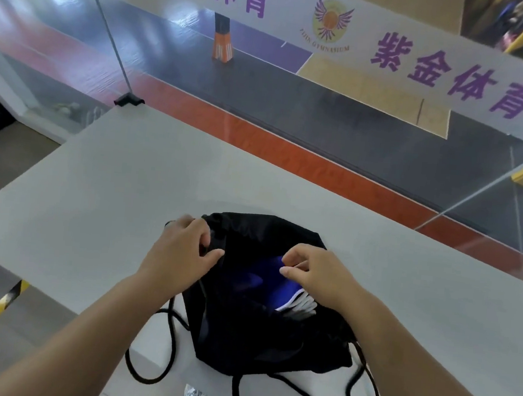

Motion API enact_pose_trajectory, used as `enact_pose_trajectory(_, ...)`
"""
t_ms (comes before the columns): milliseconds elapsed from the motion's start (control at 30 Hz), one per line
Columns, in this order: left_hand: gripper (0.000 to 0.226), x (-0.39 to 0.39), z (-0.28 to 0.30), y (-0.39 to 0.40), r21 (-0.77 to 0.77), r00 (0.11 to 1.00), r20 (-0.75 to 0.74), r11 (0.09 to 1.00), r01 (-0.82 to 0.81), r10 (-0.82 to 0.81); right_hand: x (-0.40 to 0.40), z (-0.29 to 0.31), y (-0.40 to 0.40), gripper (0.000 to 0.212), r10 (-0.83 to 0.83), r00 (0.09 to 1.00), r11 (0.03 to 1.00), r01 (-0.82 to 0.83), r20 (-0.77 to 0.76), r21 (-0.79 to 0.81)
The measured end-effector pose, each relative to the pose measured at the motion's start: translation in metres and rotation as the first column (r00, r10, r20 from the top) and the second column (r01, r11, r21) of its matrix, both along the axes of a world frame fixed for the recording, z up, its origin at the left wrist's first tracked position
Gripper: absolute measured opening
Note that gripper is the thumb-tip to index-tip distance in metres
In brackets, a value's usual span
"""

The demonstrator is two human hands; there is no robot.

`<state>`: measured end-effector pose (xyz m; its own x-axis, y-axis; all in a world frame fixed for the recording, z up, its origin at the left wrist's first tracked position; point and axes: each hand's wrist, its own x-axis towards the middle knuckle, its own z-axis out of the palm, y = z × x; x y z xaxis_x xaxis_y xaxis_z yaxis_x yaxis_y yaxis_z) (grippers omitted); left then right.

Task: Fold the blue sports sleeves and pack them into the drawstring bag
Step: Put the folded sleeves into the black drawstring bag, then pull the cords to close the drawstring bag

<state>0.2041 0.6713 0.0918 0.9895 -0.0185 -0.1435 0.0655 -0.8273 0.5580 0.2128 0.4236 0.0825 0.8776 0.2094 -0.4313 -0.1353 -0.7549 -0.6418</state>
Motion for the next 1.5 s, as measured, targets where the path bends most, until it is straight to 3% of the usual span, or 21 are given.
enact_pose_trajectory(100, 0.025, 0.02, -0.003, -0.015, 0.138, 0.991, 0.082, 0.986, 0.098, -0.11, -0.008, -0.009, -0.024, 0.019, -0.098, 0.991, 0.974, 0.115, 0.097, -0.193)
enact_pose_trajectory(267, 0.045, 0.058, -0.023, -0.045, 0.412, 0.92, -0.079, 0.828, 0.381, -0.384, -0.023, -0.023, -0.047, 0.053, -0.004, 1.0, 0.846, 0.002, -0.003, -0.533)
enact_pose_trajectory(333, 0.049, 0.062, -0.032, -0.052, 0.47, 0.899, -0.168, 0.768, 0.434, -0.405, -0.028, -0.028, -0.051, 0.052, -0.025, 0.998, 0.829, -0.01, -0.055, -0.559)
enact_pose_trajectory(433, 0.044, 0.065, -0.038, -0.053, 0.504, 0.901, -0.219, 0.748, 0.433, -0.375, -0.029, -0.033, -0.055, 0.03, -0.078, 0.997, 0.816, 0.07, 0.011, -0.573)
enact_pose_trajectory(533, 0.042, 0.067, -0.041, -0.046, 0.443, 0.909, -0.224, 0.795, 0.416, -0.351, -0.024, -0.033, -0.059, 0.02, -0.136, 0.987, 0.792, 0.16, 0.085, -0.589)
enact_pose_trajectory(700, 0.022, 0.072, -0.038, -0.039, 0.354, 0.938, -0.197, 0.872, 0.339, -0.285, -0.005, -0.02, -0.065, 0.013, -0.359, 0.913, 0.816, 0.408, 0.194, -0.41)
enact_pose_trajectory(867, 0.021, 0.077, -0.003, -0.039, 0.105, 0.999, 0.011, 0.994, 0.043, -0.044, 0.009, 0.017, -0.061, 0.014, -0.535, 0.766, 0.803, 0.592, 0.356, -0.067)
enact_pose_trajectory(933, 0.02, 0.075, 0.008, -0.034, 0.052, 0.998, 0.057, 0.999, 0.016, -0.019, 0.005, 0.027, -0.059, 0.014, -0.536, 0.775, 0.827, 0.562, 0.333, 0.022)
enact_pose_trajectory(1067, 0.028, 0.055, 0.006, -0.021, 0.001, 0.988, -0.127, 0.996, 0.092, -0.091, -0.016, 0.029, -0.063, 0.016, -0.385, 0.912, 0.913, 0.398, 0.144, -0.083)
enact_pose_trajectory(1133, 0.04, 0.047, -0.006, -0.012, 0.112, 0.963, -0.236, 0.981, 0.16, -0.13, -0.027, 0.028, -0.07, 0.027, -0.332, 0.943, 0.937, 0.326, -0.022, -0.128)
enact_pose_trajectory(1200, 0.036, 0.042, -0.017, -0.005, 0.227, 0.938, -0.303, 0.943, 0.244, -0.17, -0.036, 0.027, -0.074, 0.038, -0.28, 0.948, 0.953, 0.255, -0.152, -0.161)
enact_pose_trajectory(1267, 0.022, 0.035, -0.021, 0.0, 0.172, 0.925, -0.336, 0.954, 0.247, -0.179, -0.043, 0.025, -0.076, 0.036, -0.198, 0.961, 0.958, 0.149, -0.192, -0.244)
enact_pose_trajectory(1367, 0.01, 0.024, -0.021, 0.005, 0.021, 0.921, -0.329, 0.973, 0.229, -0.209, -0.049, 0.025, -0.075, 0.01, -0.146, 0.967, 0.933, 0.065, -0.206, -0.355)
enact_pose_trajectory(1500, 0.015, 0.02, -0.014, 0.011, -0.03, 0.957, -0.222, 0.982, 0.186, -0.188, -0.054, 0.032, -0.077, 0.02, -0.268, 0.947, 0.912, 0.191, -0.176, -0.363)
